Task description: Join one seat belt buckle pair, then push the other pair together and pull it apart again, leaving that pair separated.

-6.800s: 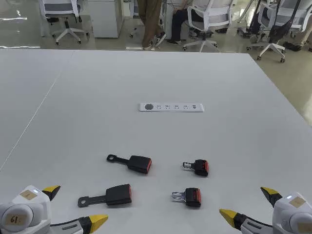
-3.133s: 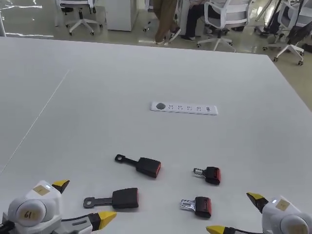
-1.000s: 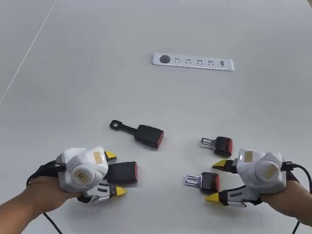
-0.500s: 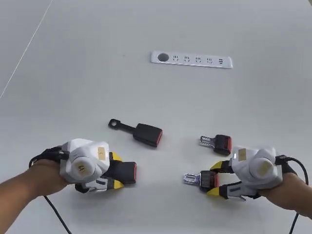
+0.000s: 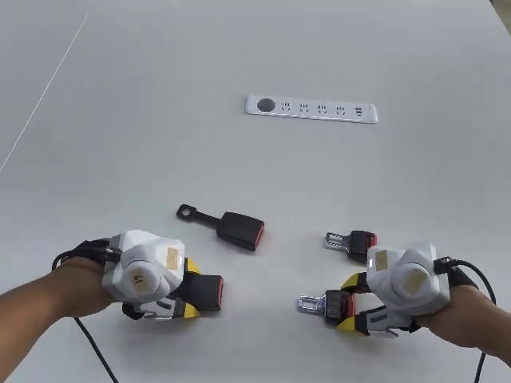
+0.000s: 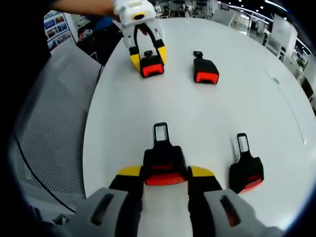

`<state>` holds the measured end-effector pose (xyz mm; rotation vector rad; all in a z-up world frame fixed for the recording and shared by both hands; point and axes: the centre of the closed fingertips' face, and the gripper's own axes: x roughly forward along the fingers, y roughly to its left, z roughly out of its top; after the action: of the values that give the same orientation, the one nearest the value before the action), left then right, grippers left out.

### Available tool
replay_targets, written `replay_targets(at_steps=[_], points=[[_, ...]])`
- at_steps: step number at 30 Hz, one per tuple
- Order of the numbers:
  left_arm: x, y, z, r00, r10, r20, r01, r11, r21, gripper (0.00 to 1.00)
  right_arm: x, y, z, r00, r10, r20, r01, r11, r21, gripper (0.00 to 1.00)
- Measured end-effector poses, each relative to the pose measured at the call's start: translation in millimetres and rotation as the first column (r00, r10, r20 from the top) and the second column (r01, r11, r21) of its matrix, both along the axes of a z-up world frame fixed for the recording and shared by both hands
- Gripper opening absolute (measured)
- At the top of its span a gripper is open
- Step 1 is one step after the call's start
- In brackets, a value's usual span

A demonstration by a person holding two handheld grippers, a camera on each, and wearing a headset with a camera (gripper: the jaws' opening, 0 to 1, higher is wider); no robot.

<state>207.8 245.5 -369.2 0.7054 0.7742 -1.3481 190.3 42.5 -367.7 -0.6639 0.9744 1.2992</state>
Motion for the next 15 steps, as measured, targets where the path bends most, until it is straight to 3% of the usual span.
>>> replay_targets(at_steps=[7,15], points=[[-0.2,-0.1,-0.6,1.000,-0.019,-0.003,0.019,1.000,0.011,0.36,-0.2,10.1,0.1,1.000,0.025,0.001,-0.025,1.000,-0.006,0.35],[1.0,-0.1,-2.3,0.999,-0.035,-0.006,0.035,0.999,0.017,0.36,5.3,27.9,-0.8,0.999,0.032,0.002,-0.032,0.999,0.026,0.35]])
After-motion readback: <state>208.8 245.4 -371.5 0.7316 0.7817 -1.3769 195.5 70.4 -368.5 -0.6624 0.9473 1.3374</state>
